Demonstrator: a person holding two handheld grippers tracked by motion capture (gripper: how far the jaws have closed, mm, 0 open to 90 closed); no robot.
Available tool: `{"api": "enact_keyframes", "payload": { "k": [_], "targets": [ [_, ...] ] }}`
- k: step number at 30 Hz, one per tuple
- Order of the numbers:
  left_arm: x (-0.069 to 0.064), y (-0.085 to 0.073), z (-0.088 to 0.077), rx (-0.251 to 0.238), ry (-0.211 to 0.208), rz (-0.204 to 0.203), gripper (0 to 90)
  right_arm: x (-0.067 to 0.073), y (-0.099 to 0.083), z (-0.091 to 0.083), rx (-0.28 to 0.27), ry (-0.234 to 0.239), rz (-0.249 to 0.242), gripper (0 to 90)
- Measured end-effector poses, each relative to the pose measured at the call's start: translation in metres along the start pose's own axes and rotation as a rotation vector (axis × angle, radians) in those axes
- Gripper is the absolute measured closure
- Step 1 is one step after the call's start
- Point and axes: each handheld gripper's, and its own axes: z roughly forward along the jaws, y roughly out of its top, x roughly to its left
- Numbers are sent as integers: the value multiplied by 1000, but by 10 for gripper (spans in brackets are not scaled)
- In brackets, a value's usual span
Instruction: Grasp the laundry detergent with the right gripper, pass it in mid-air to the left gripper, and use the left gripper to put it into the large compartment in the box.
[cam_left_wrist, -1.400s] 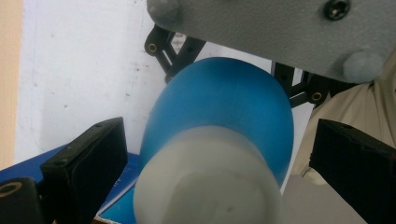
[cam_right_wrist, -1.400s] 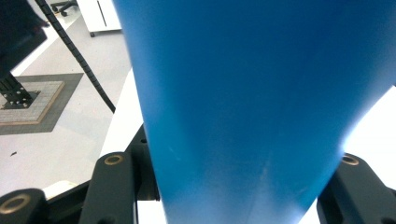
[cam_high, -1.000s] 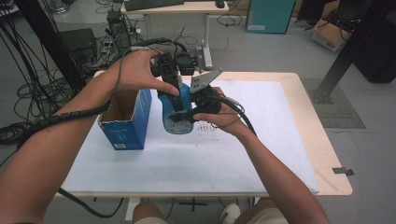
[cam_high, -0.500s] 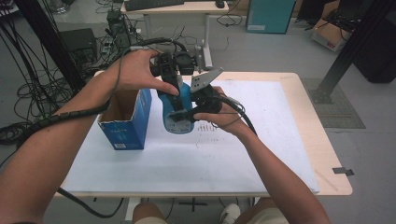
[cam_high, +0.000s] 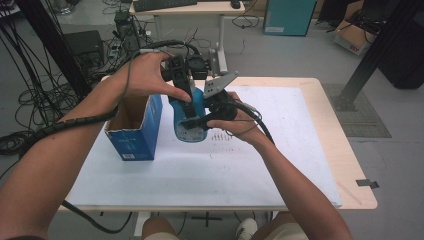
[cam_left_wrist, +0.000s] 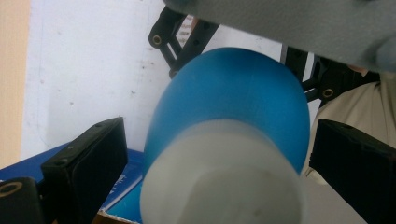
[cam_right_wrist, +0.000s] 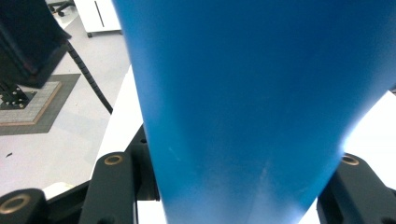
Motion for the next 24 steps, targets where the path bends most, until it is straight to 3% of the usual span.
{"api": "enact_keyframes", "payload": {
  "k": [24],
  "targets": [
    [6, 0, 0, 5, 1, -2, 68, -4, 5, 2, 6, -3, -15, 437]
  ]
}}
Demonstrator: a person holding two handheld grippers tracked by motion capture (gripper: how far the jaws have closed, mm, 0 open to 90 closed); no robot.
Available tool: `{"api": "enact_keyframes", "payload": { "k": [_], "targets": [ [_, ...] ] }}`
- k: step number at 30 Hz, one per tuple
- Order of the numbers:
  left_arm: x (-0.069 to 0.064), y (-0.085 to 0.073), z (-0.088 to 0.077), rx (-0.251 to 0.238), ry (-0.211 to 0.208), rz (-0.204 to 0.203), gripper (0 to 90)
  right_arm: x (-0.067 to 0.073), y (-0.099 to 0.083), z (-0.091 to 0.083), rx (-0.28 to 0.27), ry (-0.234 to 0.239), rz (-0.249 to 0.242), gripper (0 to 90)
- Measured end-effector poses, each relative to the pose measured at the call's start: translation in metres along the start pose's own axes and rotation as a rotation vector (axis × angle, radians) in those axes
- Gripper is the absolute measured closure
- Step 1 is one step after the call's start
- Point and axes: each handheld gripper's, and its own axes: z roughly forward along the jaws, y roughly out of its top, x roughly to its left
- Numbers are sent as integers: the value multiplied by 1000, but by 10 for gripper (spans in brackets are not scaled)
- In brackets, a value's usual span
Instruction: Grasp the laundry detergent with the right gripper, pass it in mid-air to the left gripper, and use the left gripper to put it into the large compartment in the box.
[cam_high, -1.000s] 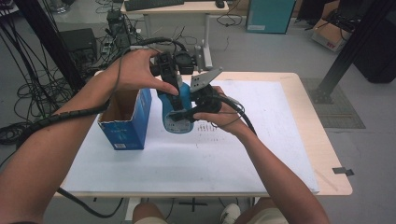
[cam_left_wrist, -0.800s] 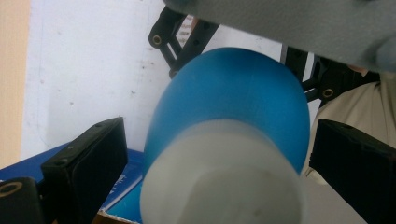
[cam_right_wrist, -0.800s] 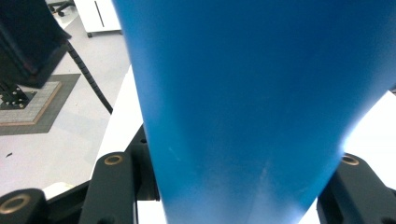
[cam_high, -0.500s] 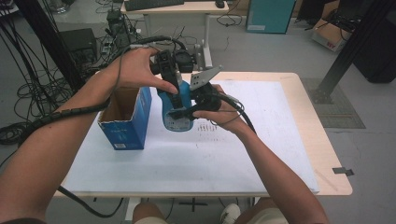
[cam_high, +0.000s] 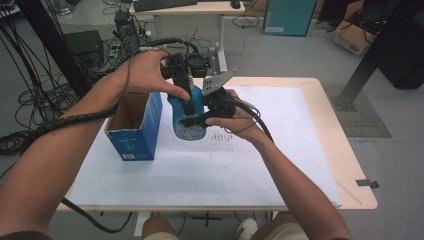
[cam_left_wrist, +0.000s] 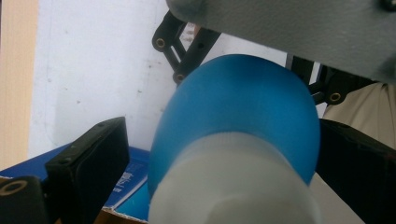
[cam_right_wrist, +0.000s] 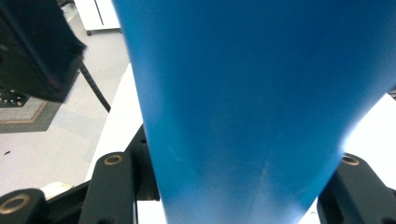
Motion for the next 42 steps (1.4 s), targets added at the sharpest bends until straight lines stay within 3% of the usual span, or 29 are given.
{"api": "enact_keyframes", "payload": {
  "k": [3, 4, 12, 27, 29, 30, 42],
  "targets": [
    [1, -1, 0, 1, 4, 6, 99, 1, 2, 1, -3, 3, -9, 437],
    [1, -1, 1, -4, -1, -9, 111, 1, 2, 1, -3, 3, -10, 436],
    [1, 0, 2, 1, -19, 4, 325, 0, 2, -1, -3, 0, -27, 436],
    [6, 1, 13, 27, -71, 0, 352, -2, -7, 5, -4, 27, -36, 433],
    [5, 1, 16, 21, -84, -27, 352, -3, -8, 6, -1, 37, -33, 433],
    [1, 1, 19, -16, -85, -79, 353, -3, -9, 6, 2, 39, -35, 432],
    [1, 1, 21, -23, -80, -67, 356, -5, -12, 7, 4, 46, -29, 431]
  ]
}}
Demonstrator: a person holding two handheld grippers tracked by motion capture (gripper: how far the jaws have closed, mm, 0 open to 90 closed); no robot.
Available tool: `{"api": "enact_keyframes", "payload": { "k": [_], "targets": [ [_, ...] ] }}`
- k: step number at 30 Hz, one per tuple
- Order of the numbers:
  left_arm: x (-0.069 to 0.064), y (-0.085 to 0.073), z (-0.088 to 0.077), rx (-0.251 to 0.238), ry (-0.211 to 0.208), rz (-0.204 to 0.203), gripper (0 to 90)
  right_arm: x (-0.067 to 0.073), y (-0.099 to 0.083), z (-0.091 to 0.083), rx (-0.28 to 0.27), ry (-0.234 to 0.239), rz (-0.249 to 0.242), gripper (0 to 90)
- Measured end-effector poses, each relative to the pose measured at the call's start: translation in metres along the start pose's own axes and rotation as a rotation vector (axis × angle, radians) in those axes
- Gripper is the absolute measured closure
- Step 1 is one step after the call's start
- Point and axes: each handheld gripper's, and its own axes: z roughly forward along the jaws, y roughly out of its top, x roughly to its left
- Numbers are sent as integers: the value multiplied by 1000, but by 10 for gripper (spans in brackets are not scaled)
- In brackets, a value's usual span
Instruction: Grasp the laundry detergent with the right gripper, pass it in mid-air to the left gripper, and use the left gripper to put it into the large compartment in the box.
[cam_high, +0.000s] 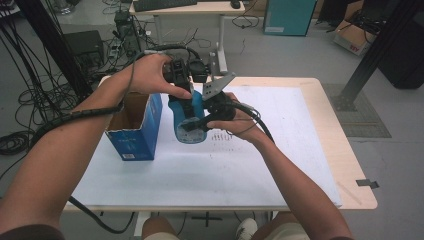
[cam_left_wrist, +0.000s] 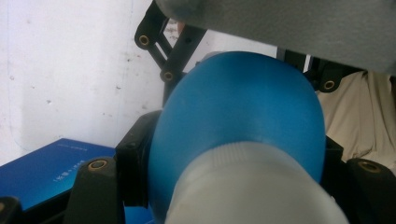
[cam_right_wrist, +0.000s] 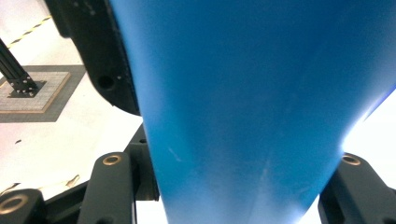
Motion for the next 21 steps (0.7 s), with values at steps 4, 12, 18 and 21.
{"api": "enact_keyframes", "payload": {
  "k": [4, 12, 18, 21],
  "targets": [
    [0, 0, 0, 4, -5, 2, 357, 0, 0, 0, 0, 0, -1, 430],
    [0, 2, 2, 3, -1, 0, 358, -1, -1, 0, 0, 4, -3, 429],
    [1, 3, 3, 11, -3, 3, 359, -1, -2, 0, 6, 9, 5, 428],
    [0, 3, 3, 8, -3, 2, 358, -1, -3, 0, 6, 10, 6, 428]
  ]
}}
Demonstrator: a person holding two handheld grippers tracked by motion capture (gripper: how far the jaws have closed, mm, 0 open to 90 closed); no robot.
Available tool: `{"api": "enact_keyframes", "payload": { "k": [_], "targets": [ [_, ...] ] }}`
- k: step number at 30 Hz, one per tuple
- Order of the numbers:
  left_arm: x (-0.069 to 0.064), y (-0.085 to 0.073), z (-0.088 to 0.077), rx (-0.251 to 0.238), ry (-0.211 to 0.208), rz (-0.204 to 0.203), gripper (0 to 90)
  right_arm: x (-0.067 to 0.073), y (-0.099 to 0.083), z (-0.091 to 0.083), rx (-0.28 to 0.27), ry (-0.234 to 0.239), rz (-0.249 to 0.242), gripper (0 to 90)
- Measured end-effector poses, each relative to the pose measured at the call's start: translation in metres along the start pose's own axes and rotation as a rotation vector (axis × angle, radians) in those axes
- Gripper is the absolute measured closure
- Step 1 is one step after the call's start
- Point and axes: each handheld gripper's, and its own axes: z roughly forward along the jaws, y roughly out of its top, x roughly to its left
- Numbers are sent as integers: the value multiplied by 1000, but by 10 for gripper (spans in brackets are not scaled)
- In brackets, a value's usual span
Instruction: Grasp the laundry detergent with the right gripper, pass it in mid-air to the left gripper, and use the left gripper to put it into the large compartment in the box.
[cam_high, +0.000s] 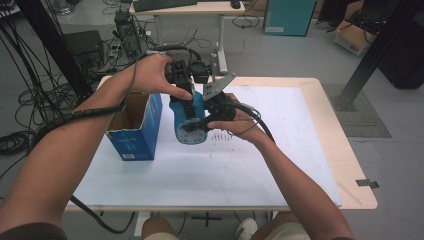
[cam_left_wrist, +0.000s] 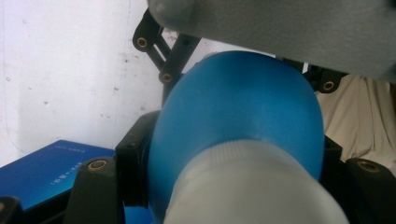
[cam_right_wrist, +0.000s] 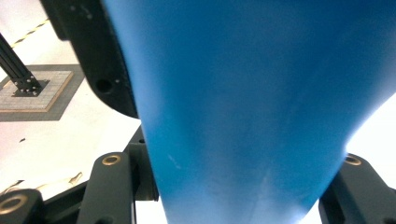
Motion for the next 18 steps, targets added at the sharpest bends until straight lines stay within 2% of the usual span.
{"api": "enact_keyframes", "payload": {
  "k": [18],
  "targets": [
    [0, 1, -1, -10, 0, -5, 360, -1, 0, -1, -6, 10, 9, 425]
  ]
}}
